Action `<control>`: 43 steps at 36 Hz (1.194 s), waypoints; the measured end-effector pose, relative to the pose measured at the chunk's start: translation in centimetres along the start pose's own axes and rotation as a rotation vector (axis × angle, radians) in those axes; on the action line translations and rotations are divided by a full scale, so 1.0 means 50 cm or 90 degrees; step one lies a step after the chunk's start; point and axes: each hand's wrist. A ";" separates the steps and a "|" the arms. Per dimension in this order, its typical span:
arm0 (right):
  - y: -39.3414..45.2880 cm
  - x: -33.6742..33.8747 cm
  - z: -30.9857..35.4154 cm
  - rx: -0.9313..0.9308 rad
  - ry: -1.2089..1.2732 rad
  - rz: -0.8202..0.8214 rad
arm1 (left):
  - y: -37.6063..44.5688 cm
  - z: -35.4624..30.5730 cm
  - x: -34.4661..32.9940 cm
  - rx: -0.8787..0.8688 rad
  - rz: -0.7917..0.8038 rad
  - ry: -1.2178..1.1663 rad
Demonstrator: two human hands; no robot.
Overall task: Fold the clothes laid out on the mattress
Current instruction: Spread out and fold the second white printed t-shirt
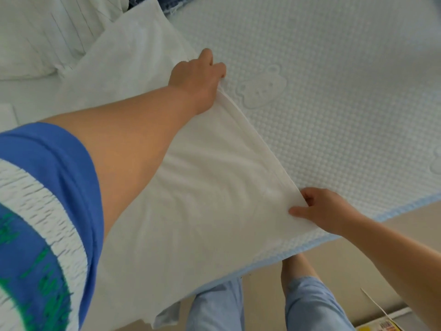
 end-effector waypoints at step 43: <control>0.234 0.257 0.216 0.213 -0.132 -0.389 | -0.025 0.009 -0.063 0.285 -0.172 -0.310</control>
Point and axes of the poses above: each hand's wrist, its own y-axis towards the middle knuckle, its own x-axis out of the back of the hand, z = x × y, and after that the axes turned 7 degrees about x, right-handed
